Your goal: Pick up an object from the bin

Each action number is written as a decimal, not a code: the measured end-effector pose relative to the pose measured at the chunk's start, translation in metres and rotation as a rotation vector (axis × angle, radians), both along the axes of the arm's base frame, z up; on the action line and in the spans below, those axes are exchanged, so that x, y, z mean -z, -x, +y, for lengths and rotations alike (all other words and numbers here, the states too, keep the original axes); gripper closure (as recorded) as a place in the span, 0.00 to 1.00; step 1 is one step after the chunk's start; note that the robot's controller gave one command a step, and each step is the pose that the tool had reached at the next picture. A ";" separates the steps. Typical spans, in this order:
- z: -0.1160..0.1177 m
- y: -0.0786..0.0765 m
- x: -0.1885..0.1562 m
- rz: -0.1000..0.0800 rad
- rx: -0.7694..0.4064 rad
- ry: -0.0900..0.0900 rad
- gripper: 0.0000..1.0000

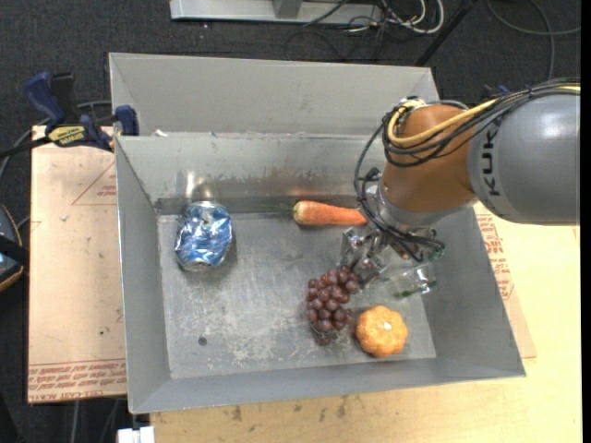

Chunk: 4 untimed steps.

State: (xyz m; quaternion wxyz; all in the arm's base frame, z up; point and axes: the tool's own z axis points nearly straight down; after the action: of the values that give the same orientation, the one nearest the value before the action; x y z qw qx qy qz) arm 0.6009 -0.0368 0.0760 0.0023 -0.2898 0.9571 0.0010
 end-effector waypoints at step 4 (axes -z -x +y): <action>0.001 0.003 -0.045 0.006 0.001 0.001 1.00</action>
Offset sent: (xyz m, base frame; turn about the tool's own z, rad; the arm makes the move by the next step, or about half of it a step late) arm -0.0001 0.0001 0.0602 0.0000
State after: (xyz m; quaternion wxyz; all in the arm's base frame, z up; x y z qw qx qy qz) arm 0.5981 -0.0362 0.1210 -0.0008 -0.2893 0.9573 0.0015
